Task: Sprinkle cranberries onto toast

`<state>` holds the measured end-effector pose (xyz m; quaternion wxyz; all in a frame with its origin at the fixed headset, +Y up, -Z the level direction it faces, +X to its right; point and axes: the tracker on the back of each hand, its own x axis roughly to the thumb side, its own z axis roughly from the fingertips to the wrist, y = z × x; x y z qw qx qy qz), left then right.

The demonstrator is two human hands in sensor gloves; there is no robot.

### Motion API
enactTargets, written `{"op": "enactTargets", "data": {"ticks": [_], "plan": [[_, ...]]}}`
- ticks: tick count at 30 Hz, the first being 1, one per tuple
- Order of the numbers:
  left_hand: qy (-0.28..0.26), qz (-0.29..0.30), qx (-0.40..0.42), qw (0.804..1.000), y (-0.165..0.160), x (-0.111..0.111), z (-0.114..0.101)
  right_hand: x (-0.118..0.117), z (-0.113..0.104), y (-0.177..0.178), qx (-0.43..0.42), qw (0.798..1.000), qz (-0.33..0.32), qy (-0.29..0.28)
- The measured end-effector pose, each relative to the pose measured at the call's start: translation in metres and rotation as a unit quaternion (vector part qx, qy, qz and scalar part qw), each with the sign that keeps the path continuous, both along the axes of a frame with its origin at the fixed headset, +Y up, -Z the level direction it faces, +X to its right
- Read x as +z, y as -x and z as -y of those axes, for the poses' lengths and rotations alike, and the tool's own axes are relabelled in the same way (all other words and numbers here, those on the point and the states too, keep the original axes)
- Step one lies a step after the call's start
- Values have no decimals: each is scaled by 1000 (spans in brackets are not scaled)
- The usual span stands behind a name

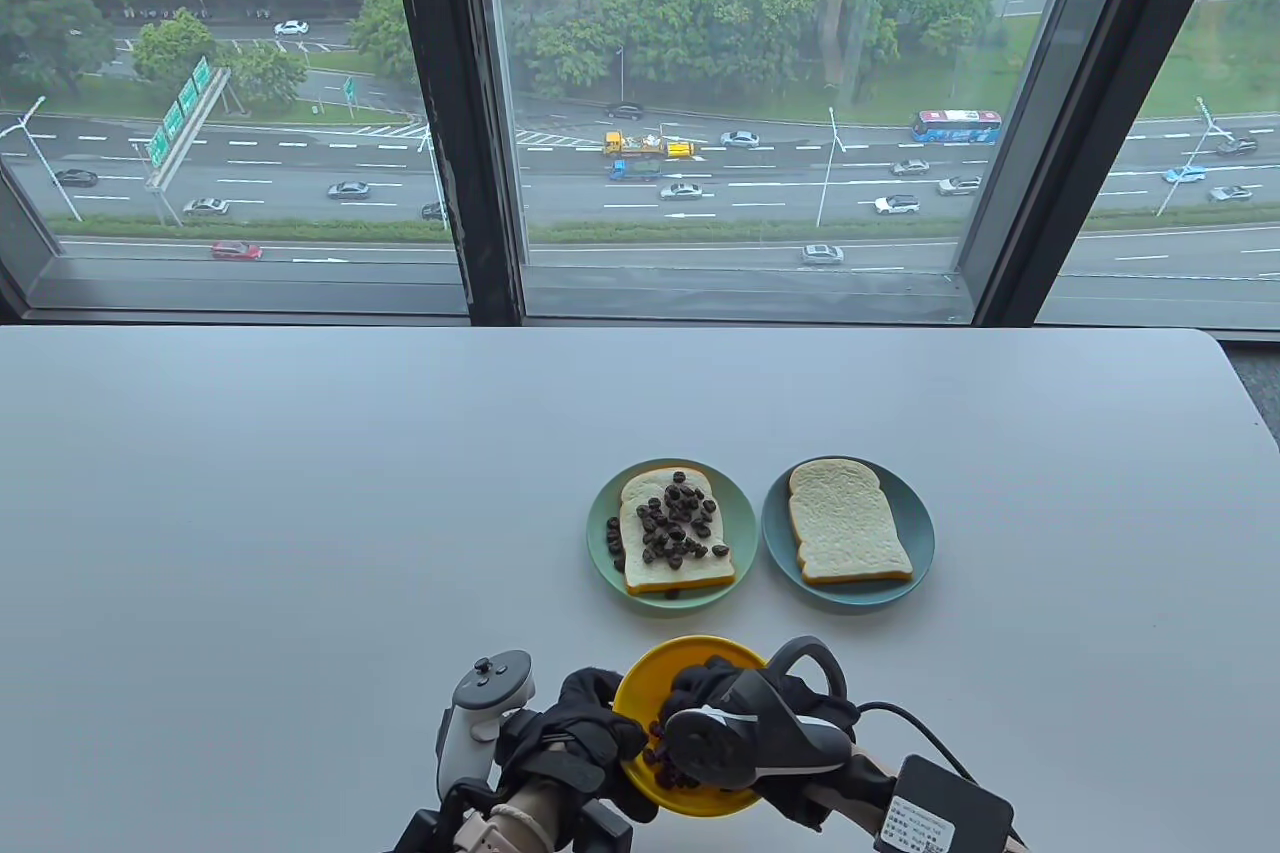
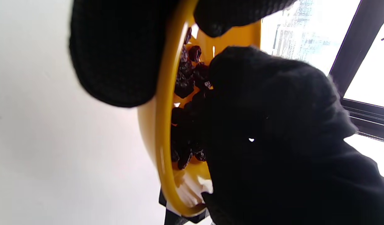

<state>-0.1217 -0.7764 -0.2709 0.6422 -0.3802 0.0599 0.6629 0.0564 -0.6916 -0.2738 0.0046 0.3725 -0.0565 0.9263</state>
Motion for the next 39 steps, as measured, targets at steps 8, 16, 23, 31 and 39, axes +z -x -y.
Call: {"op": "enactTargets", "data": {"ticks": [8,16,23,31,39], "plan": [[12,-4,2,1000,6,-5,7,-1,-22,-20,-78,996,-20,31],[-3,-9,12,1000,10,-8,2,-73,-31,-69,-151,978,126,67],[3,-6,2,1000,10,-8,5,-164,17,-122,-91,941,315,84],[5,-17,1,1000,15,-9,7,-184,52,-118,-19,938,337,80],[5,-9,-1,1000,12,-7,6,-185,52,-129,9,930,360,69]]}}
